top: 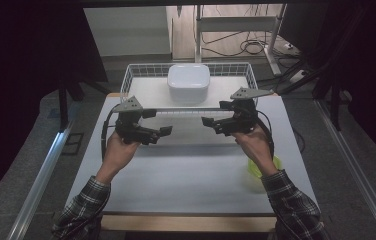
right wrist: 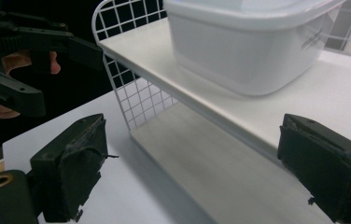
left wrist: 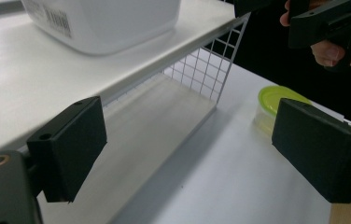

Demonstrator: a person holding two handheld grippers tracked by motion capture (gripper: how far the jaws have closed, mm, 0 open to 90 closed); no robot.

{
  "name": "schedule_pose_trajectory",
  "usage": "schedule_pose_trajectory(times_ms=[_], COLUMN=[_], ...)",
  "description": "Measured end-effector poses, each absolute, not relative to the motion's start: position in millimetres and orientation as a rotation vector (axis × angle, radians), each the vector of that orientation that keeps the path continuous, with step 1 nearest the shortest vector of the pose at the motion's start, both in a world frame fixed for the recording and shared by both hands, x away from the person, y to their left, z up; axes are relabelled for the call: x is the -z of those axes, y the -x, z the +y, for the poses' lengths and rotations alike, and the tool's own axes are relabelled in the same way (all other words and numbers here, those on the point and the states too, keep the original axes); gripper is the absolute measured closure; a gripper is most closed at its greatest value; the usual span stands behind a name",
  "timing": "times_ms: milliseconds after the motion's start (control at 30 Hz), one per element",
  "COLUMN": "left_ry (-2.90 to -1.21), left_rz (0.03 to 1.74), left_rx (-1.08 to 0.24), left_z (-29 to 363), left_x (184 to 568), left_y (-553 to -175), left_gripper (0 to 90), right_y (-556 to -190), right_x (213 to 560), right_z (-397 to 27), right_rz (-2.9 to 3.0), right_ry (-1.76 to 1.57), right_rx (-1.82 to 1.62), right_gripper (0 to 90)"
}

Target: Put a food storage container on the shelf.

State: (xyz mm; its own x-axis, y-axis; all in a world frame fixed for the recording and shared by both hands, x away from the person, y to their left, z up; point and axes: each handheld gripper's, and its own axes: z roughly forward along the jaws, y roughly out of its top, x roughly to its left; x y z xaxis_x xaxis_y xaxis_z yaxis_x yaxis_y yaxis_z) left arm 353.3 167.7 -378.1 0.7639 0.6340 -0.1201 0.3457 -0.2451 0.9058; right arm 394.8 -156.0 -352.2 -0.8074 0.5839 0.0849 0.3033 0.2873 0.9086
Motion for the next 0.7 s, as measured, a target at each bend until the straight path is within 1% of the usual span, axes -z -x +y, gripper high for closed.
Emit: schedule_pose_trajectory(times_ms=[233,700], left_ry=[-1.885,-1.883], left_rz=[0.75,0.741], left_rx=[-0.381,-0.353], left_z=[166.4,160.9], left_x=[390.0,416.9], left_y=[-337.4,-321.4], left_gripper=[8.9,8.1], right_y=[-381.3,-361.6], right_x=[366.3,396.1], right_z=[-157.0,-166.9], right_rz=[2.308,2.333], right_ry=[-0.787,-0.816], right_rx=[-1.516,-1.514], right_gripper=[5.1,6.0])
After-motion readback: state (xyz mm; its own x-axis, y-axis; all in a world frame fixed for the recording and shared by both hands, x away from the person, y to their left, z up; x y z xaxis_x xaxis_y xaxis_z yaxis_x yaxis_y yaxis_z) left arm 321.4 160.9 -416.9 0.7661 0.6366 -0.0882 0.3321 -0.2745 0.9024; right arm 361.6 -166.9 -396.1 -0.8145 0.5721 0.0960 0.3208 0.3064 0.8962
